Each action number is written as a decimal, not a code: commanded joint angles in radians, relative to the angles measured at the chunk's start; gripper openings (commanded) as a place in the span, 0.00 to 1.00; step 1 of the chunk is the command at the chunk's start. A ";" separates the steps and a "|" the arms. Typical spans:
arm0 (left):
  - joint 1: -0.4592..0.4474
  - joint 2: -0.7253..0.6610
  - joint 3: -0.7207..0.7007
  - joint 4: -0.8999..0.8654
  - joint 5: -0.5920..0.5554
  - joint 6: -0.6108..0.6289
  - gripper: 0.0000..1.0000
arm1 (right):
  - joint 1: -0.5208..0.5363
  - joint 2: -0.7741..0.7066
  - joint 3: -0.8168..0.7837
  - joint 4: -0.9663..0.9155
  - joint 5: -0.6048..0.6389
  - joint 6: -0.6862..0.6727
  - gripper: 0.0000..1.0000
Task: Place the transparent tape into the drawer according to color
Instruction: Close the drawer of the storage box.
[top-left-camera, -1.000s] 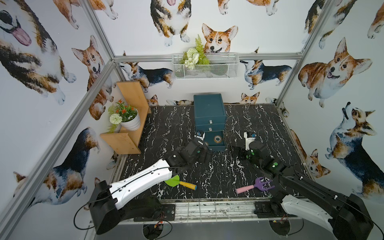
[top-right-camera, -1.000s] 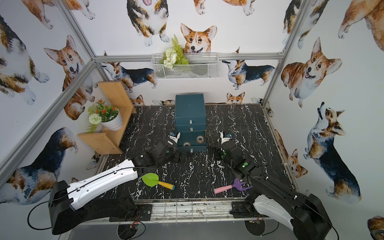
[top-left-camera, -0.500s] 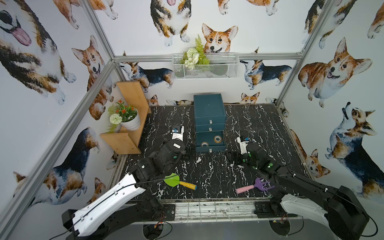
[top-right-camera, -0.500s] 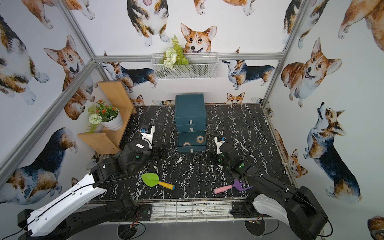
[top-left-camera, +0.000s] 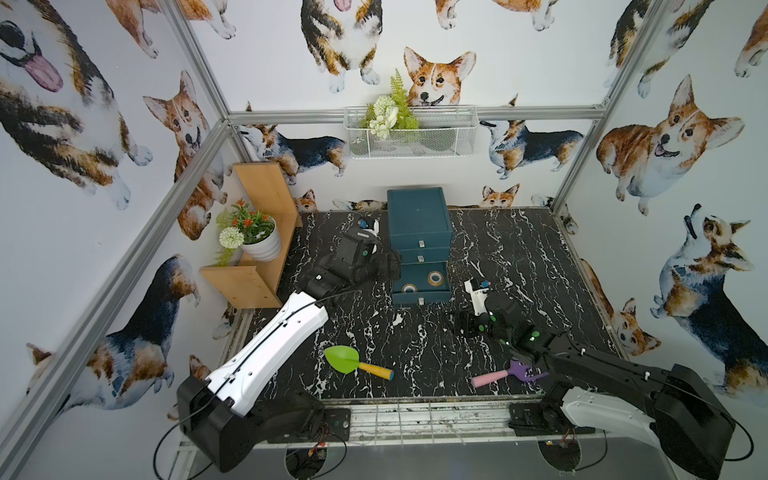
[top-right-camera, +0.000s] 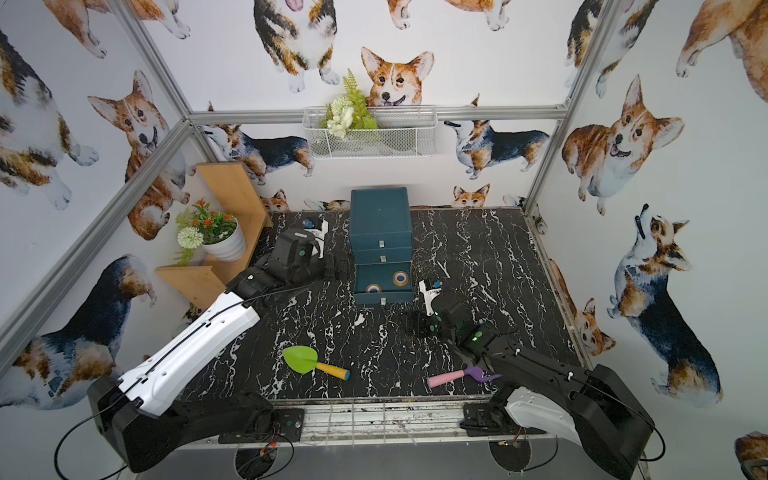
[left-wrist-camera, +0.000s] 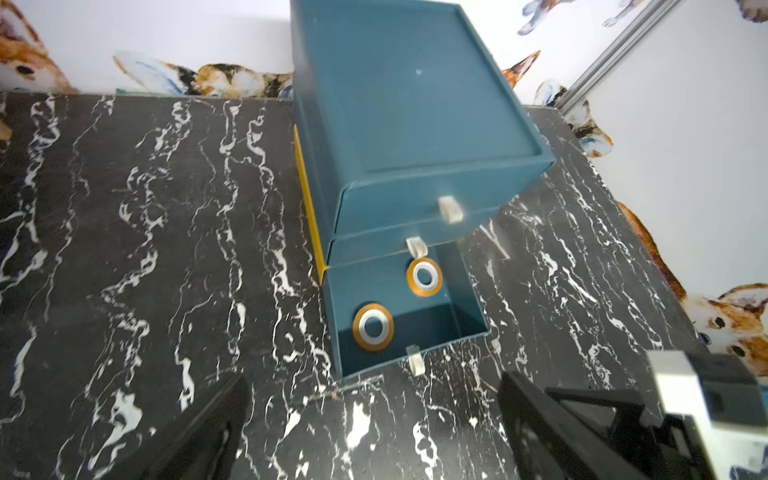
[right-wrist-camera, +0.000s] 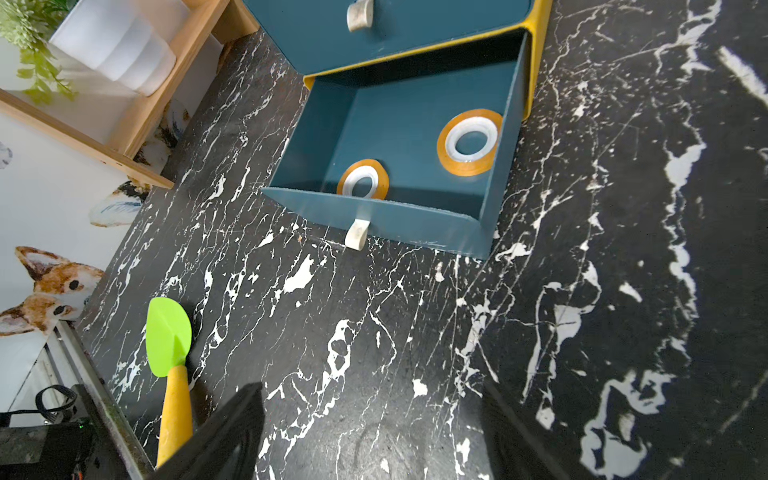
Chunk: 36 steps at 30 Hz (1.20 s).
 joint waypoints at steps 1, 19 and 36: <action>0.010 0.087 0.070 0.064 0.052 0.055 0.99 | 0.011 0.015 0.002 0.059 0.017 0.025 0.86; 0.109 0.426 0.311 0.119 0.050 0.105 0.99 | 0.052 0.175 0.010 0.144 -0.013 0.076 0.78; 0.118 0.538 0.342 0.074 0.009 0.124 0.86 | 0.051 0.509 0.185 0.293 -0.113 0.062 0.56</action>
